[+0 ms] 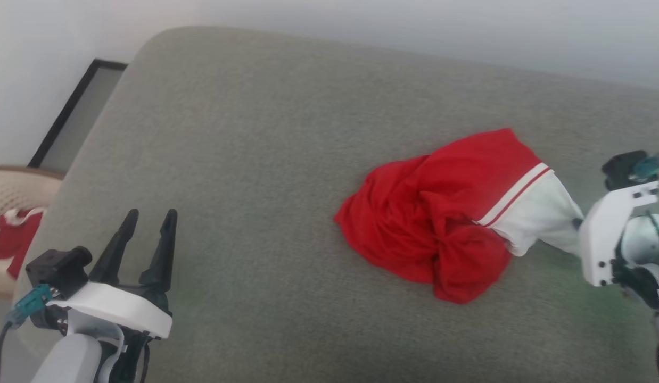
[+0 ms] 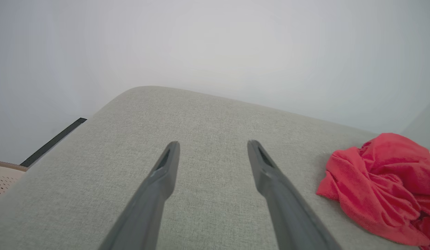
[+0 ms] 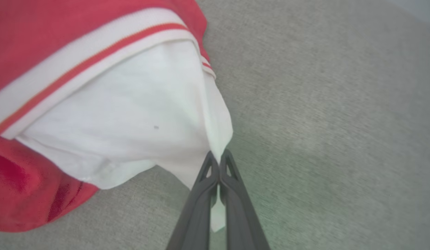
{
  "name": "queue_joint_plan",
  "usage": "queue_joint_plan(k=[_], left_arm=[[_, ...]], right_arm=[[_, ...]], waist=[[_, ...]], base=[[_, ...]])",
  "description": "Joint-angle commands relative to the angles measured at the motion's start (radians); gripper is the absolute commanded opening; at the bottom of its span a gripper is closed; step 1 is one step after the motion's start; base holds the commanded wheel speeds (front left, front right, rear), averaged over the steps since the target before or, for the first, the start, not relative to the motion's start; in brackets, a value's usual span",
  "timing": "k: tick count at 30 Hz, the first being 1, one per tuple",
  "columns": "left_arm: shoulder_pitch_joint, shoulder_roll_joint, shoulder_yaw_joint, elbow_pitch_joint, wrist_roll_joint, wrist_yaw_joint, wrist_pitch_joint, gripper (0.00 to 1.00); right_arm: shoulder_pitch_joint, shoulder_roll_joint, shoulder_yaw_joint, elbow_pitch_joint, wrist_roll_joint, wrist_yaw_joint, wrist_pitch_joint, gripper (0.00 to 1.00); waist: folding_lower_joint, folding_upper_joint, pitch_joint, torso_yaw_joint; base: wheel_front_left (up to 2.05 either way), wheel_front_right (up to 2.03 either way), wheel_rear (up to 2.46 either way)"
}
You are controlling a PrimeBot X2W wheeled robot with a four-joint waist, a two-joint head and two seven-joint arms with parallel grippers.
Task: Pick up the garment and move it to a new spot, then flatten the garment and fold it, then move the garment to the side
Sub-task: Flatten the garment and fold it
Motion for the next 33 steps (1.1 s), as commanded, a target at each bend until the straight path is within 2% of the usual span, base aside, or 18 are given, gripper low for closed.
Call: queue_joint_plan(k=[1,7,14,20,26,27,29,30,33], left_arm=[[0.007,0.004,0.007,-0.004,0.007,-0.005,-0.005,1.0],[0.021,0.016,0.022,-0.008,0.009,-0.007,-0.005,1.0],[0.018,0.018,0.024,-0.015,0.008,-0.012,-0.005,1.0],[0.0,0.019,0.019,-0.01,0.004,-0.016,-0.005,1.0],[-0.021,0.021,0.006,0.004,0.004,-0.02,-0.005,1.0],[-0.025,0.023,0.005,0.007,0.004,-0.02,-0.005,1.0],[-0.029,0.024,-0.001,0.012,0.002,-0.022,-0.005,1.0],[-0.03,0.028,-0.007,0.018,-0.002,-0.022,-0.002,1.0],[-0.039,0.037,-0.02,0.016,-0.016,-0.024,0.018,1.0]], right_arm=[[0.02,-0.012,-0.013,-0.028,0.012,0.0,0.012,0.0],[0.142,-0.069,-0.071,-0.205,0.057,0.0,0.106,0.0],[0.337,-0.067,-0.211,-0.327,0.076,0.0,0.194,0.0],[0.439,-0.024,-0.279,-0.31,0.067,0.0,0.202,0.0],[0.416,0.026,-0.268,-0.195,0.048,0.0,0.138,0.0],[0.401,0.038,-0.261,-0.174,0.05,0.0,0.129,0.07],[0.377,0.046,-0.244,-0.141,0.045,0.0,0.111,0.5],[0.354,0.046,-0.225,-0.118,0.041,0.0,0.105,1.0],[0.33,0.043,-0.217,-0.101,0.05,0.0,0.101,1.0]], waist=[[0.0,0.0,-0.017,-0.024],[0.0,0.0,-0.033,-0.069],[0.0,0.0,-0.027,-0.095],[0.0,0.0,-0.014,-0.099],[0.0,0.0,0.001,-0.099],[0.0,0.0,0.001,-0.101],[0.0,0.0,-0.001,-0.103],[0.0,0.0,-0.009,-0.109],[0.0,0.0,-0.022,-0.121]], base=[[0.0,0.0,0.0],[0.0,0.0,0.0],[0.0,0.0,0.0],[0.0,0.0,0.0],[0.0,0.0,0.0],[0.0,0.0,0.0],[0.0,0.0,0.0],[0.0,0.0,0.0],[0.0,0.0,0.0]])
